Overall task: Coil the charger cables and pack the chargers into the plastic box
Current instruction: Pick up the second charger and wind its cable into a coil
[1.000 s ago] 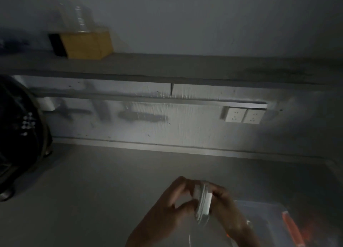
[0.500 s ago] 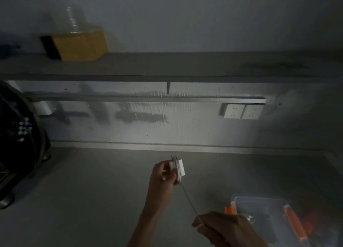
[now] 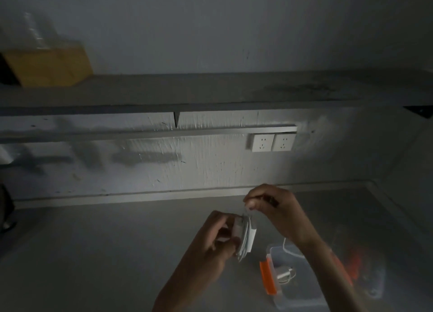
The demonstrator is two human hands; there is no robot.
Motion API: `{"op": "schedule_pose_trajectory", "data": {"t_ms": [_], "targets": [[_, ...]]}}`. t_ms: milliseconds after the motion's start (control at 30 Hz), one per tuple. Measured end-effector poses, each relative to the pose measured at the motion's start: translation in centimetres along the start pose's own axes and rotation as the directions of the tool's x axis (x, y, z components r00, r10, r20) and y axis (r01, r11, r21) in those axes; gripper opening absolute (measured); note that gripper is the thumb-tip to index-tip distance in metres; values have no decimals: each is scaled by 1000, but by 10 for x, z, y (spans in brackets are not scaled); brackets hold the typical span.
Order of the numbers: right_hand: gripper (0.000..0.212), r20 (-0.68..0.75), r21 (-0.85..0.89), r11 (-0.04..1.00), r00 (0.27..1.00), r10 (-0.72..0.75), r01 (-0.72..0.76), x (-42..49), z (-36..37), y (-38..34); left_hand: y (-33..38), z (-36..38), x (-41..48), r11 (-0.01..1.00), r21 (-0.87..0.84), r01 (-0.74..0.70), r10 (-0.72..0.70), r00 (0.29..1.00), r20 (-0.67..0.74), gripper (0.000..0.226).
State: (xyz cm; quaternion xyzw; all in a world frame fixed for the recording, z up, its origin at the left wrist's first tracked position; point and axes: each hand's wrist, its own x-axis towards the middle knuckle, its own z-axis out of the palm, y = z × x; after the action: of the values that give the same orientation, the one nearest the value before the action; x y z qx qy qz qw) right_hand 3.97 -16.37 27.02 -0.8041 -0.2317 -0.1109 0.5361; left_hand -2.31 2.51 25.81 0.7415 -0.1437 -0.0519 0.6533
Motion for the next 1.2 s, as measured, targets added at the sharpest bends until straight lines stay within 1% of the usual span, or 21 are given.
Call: {"op": "schedule_pose_trajectory", "data": {"t_ms": [67,133,200,267,333,367,400,433,467,500,567,600,667,733,800,867,933,1033,1100,1167,1200], "targets": [[31,40,131,989,997,65,-70,-8,17,14,1,-4,0,1000,-23,-11,10,999,-45,29],[29,51,237,958,986,156,-163,-21,38,28,-5,-7,1,1000,-21,2,-4,995,-99,28],[28,39,269,932,970,241,-242,-36,55,40,-12,-6,1,998,-57,28,-37,985,-166,26],[28,59,311,895,947,317,-319,-52,71,43,-15,-4,2,976,-212,44,-94,969,-229,22],[25,82,337,880,941,327,-335,-69,82,38,-17,-3,6,920,-389,35,-155,947,-282,20],[27,71,288,913,957,282,-290,-77,88,38,-19,-3,8,893,-450,34,-192,931,-311,18],[30,51,157,963,976,213,-218,-86,92,37,-23,-5,11,866,-498,36,-230,914,-334,17],[29,31,-30,989,989,143,-142,-93,93,36,-26,-7,14,849,-526,41,-263,897,-354,16],[27,17,-132,981,990,142,-139,-98,95,35,-30,-10,17,849,-525,51,-287,880,-379,14],[25,4,-175,968,983,183,-179,-103,95,37,-36,-12,20,865,-497,70,-304,861,-408,13],[28,122,-346,928,973,194,-141,-106,87,33,-44,-16,24,902,-420,103,-314,823,-473,18],[28,157,-387,918,975,157,-85,-104,78,23,-47,-18,26,921,-373,116,-304,812,-498,26],[20,160,-407,906,986,-50,112,-91,49,-6,-53,-19,26,944,-303,132,-278,815,-509,38],[20,127,-437,866,970,-207,242,-74,25,-26,-54,-16,23,953,-268,143,-258,849,-461,38],[25,101,-451,856,968,-231,252,-52,10,-31,-52,-6,18,972,-191,140,-207,892,-402,31],[17,62,-449,857,965,-253,254,-33,0,-30,-44,5,9,989,-112,93,-126,932,-340,30],[8,29,-377,892,966,-256,248,-16,-7,-30,-33,12,1,994,-100,52,-76,964,-254,41],[12,21,-125,974,982,-187,188,-2,-8,-23,-16,10,-11,994,-108,-9,-6,991,-137,29],[15,56,30,996,995,-82,80,0,1,-16,-7,7,-18,994,-102,-46,39,996,-76,24],[14,94,133,991,995,14,-27,-7,20,-5,-1,3,-22,995,-84,-53,44,993,-109,23],[10,75,162,985,996,53,-64,-12,31,2,-2,0,-23,996,-75,-45,33,989,-146,24]]}}
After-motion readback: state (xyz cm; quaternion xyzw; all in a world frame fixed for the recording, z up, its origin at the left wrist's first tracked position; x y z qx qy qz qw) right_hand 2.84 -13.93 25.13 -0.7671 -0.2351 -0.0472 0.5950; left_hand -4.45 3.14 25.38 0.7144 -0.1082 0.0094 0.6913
